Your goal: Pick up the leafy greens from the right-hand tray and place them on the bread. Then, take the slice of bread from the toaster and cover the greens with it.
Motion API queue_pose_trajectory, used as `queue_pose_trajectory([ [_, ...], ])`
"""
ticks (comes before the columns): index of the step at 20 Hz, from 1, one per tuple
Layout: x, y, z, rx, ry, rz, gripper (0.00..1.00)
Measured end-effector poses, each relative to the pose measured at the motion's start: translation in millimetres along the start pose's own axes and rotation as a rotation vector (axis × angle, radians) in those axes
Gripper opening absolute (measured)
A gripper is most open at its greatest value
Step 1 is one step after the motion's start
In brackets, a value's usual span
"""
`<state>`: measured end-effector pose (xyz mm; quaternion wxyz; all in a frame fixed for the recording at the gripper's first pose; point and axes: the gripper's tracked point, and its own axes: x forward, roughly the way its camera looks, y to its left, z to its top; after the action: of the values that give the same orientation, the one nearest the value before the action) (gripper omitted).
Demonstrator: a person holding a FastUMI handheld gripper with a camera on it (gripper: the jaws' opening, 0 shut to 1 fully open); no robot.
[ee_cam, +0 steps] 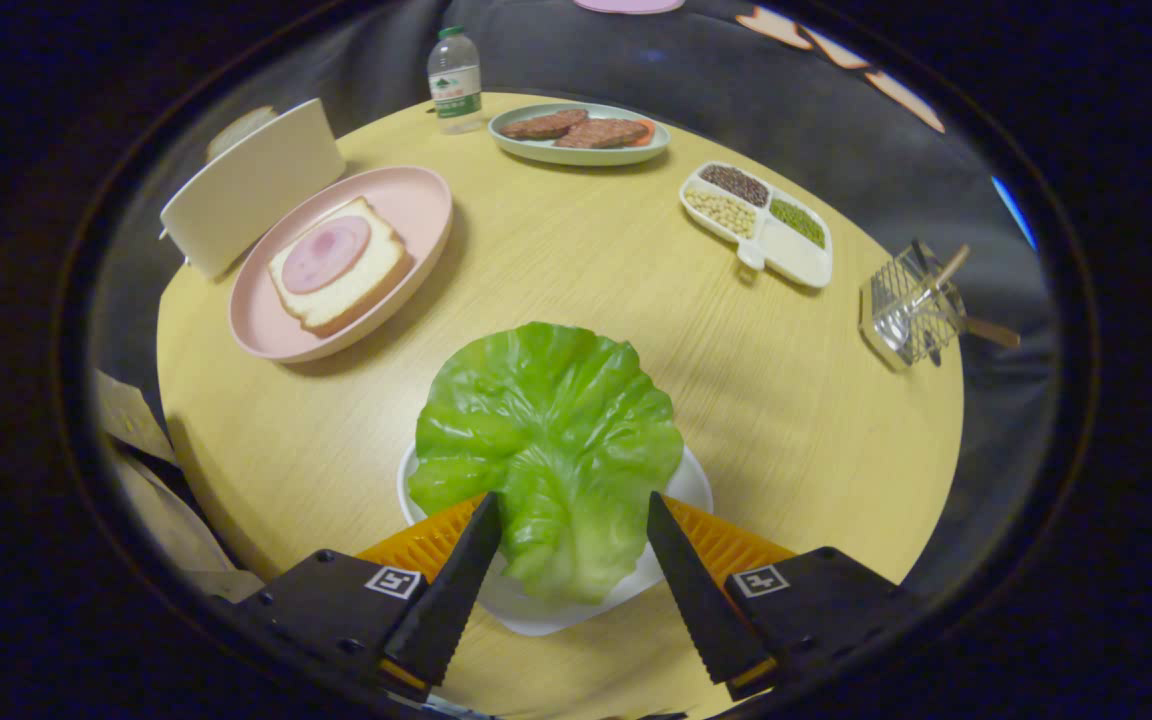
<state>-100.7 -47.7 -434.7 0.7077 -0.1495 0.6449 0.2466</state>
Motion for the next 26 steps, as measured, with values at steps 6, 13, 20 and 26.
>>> queue_pose_trajectory([
  [6, -3, -6, -1, 0.060, 0.004, -0.014, 0.28],
  [13, -20, 2, 5, 0.022, -0.027, -0.027, 0.03],
  [20, -69, 18, 45, 0.004, -0.128, -0.040, 0.03],
  [26, -96, 59, 83, -0.056, -0.192, -0.015, 0.03],
])
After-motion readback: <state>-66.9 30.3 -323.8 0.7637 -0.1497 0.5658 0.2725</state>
